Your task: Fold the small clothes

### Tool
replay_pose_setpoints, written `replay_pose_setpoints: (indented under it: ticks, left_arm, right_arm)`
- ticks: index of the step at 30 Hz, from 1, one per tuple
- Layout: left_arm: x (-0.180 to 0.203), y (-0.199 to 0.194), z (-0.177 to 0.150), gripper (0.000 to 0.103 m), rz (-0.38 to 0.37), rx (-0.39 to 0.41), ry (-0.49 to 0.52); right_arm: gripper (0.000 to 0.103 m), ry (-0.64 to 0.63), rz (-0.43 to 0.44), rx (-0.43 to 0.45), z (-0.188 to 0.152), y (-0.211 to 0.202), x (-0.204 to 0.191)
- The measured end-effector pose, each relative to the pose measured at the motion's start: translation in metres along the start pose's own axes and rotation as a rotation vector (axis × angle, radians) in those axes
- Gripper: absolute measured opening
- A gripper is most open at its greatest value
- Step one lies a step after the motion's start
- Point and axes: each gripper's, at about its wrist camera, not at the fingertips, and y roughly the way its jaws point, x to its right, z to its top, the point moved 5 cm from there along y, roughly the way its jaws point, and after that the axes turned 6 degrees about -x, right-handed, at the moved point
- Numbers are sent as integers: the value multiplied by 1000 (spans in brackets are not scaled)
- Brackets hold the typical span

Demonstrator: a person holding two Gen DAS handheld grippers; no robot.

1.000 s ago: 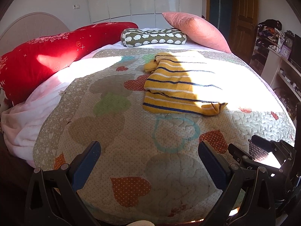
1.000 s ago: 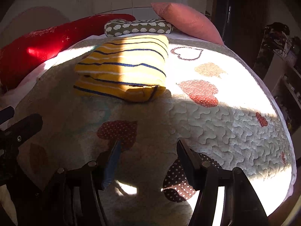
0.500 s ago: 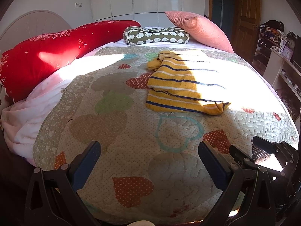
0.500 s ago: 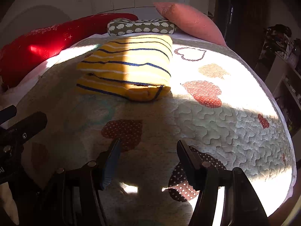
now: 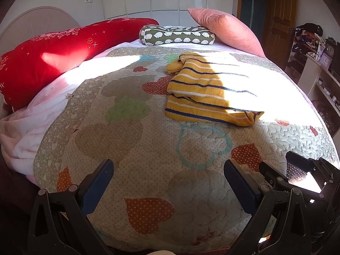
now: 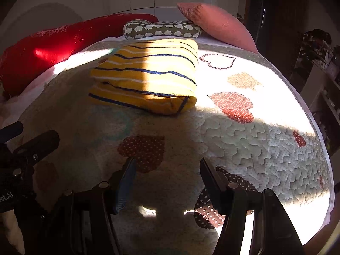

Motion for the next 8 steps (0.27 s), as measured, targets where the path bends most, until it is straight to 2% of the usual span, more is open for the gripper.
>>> replay_pose_setpoints:
  ticks: [5, 8]
  left_arm:
    - [1, -2, -1, 103, 29, 17, 21]
    - [2, -3, -1, 103, 22, 21, 29]
  right_arm:
    - [66, -24, 6, -19, 1, 5, -9]
    - [66, -36, 8, -27, 1, 6, -16]
